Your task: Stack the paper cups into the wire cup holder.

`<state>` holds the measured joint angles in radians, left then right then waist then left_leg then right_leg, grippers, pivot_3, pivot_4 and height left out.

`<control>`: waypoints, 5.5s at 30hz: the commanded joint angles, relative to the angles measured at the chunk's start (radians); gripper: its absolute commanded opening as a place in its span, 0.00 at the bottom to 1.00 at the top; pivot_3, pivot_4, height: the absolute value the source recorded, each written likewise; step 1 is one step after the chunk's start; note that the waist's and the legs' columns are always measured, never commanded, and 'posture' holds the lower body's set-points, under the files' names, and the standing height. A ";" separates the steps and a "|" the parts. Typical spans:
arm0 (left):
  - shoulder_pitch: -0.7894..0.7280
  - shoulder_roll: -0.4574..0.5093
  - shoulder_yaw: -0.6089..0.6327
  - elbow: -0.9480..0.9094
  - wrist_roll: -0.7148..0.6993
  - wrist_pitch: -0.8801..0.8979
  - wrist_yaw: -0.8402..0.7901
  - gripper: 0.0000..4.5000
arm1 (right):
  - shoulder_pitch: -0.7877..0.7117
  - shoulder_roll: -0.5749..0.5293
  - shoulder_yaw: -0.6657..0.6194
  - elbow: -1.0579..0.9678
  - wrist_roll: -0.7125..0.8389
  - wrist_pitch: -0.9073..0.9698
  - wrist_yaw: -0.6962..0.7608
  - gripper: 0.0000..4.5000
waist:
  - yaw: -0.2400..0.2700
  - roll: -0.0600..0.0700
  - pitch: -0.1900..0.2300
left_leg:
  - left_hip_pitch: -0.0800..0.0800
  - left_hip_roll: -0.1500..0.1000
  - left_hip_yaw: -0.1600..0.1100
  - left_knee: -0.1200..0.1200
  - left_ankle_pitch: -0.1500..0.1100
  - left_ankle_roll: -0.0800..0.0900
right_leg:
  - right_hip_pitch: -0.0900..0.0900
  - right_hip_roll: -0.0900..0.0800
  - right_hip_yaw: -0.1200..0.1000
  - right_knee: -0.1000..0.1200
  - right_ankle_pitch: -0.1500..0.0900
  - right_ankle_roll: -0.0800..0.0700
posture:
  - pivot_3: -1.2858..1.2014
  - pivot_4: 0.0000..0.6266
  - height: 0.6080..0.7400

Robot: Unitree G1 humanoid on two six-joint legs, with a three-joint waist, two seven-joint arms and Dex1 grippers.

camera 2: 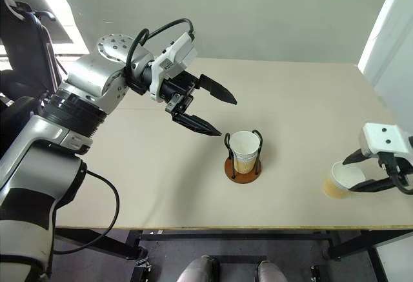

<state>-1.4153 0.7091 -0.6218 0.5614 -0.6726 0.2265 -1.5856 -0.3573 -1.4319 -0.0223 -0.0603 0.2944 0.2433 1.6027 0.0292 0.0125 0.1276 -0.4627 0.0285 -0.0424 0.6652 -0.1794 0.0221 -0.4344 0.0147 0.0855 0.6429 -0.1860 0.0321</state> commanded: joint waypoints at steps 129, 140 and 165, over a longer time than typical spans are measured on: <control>0.108 0.035 -0.120 0.305 0.057 -0.297 -0.029 1.00 | -0.901 0.506 0.578 -0.205 -0.329 0.131 0.012 0.01 | -0.013 0.000 0.000 | -0.004 0.001 0.000 -0.003 -0.008 0.003 | -0.010 0.000 -0.002 0.003 -0.008 -0.009 | 0.52 0.24 1.00; 0.054 0.114 -0.054 0.240 0.041 -0.290 -0.029 1.00 | -0.899 0.523 0.583 -0.189 -0.332 0.103 0.012 0.01 | -0.014 0.000 0.000 | -0.005 0.001 -0.001 -0.003 -0.008 0.003 | -0.011 0.001 -0.002 0.003 -0.008 -0.009 | 0.52 0.24 1.00; 0.089 0.232 -0.070 0.072 -0.005 -0.220 -0.029 1.00 | -0.896 0.574 0.585 -0.118 -0.373 0.004 0.012 0.01 | -0.023 0.000 0.000 | -0.007 0.002 -0.002 -0.005 -0.006 0.001 | -0.015 0.001 -0.002 0.005 -0.009 -0.013 | 0.52 0.24 1.00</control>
<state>-1.3170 0.9247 -0.7023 0.6613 -0.6668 0.0029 -1.5857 -1.2399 -0.8612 0.5745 -0.1766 -0.0621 0.2651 1.6106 0.0064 0.0123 0.1275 -0.4692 0.0302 -0.0426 0.6590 -0.1851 0.0229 -0.4494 0.0165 0.0827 0.6478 -0.1950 0.0191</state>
